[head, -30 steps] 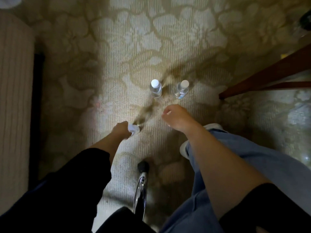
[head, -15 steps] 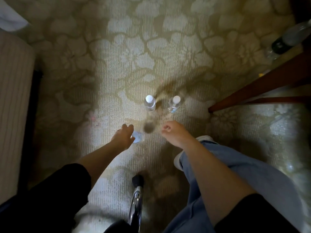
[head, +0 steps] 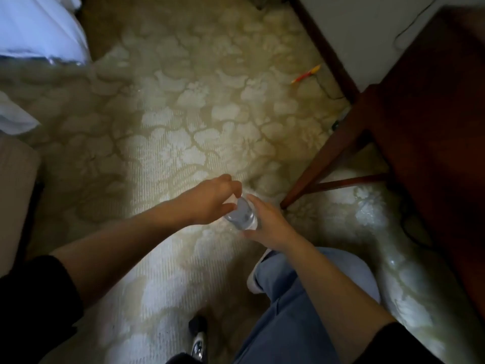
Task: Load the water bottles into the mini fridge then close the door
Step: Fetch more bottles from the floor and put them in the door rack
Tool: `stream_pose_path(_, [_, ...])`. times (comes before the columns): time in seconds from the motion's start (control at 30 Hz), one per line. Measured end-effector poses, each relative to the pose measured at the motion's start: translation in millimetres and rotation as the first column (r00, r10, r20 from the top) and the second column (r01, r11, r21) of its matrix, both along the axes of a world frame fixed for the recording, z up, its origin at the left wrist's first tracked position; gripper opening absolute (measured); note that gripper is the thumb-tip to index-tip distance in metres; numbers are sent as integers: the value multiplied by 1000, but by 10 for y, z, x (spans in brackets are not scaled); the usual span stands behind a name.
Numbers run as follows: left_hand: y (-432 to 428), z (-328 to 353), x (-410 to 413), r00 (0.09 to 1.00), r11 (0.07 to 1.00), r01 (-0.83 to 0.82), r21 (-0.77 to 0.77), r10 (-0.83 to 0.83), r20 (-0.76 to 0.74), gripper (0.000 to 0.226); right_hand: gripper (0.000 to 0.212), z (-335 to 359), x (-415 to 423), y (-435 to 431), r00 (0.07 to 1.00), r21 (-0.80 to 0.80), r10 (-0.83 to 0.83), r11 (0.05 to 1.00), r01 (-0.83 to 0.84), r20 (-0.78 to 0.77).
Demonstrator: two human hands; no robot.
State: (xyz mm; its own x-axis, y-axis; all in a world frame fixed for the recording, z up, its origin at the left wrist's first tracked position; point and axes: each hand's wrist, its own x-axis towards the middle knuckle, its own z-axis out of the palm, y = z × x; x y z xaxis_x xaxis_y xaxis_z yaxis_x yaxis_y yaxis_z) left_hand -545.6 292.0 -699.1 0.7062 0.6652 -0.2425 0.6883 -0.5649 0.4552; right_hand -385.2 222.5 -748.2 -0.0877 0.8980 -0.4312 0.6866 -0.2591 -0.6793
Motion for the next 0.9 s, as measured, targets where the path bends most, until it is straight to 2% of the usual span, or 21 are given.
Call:
stream_pose_path(0.07, [-15, 335, 124, 998, 997, 66, 42, -66, 3, 25, 86, 271, 74, -46, 1000, 79, 4, 997, -5, 10])
stream_pose_path(0.13, [-68, 676, 256, 991, 986, 130, 102, -133, 16, 25, 77, 555, 143, -122, 1000, 158, -24, 987, 26, -14])
stream_pose_path(0.23, [-172, 1153, 429, 977, 959, 205, 195, -214, 24, 23, 65, 856, 232, -275, 987, 244, -129, 958, 148, -92])
stream_pose_path(0.33, [-313, 1552, 577, 963, 936, 246, 254, -265, 47, 20, 63, 1134, 292, -488, 953, 299, -234, 911, 283, -190])
stream_pose_path(0.47, [-560, 1976, 741, 936, 925, 229, 304, -295, 191, 22, 57, 1508, 433, -782, 911, 392, -314, 829, 400, -267])
stream_pose_path(0.53, [-695, 2171, 822, 891, 948, 200, 247, -281, 357, 23, 50, 1708, 533, -971, 896, 444, -342, 781, 439, -283])
stream_pose_path(0.67, [-957, 2527, 1022, 748, 972, 233, -22, -164, 643, 29, 52, 2205, 704, -1363, 853, 551, -396, 651, 522, -339])
stream_pose_path(0.77, [-1188, 2724, 1178, 674, 939, 319, -127, -131, 727, 34, 48, 2642, 843, -1650, 837, 591, -388, 593, 547, -386])
stream_pose_path(0.9, [-1525, 2902, 1403, 592, 879, 449, -164, -155, 791, 53, 38, 3209, 1032, -2047, 809, 659, -438, 481, 579, -391])
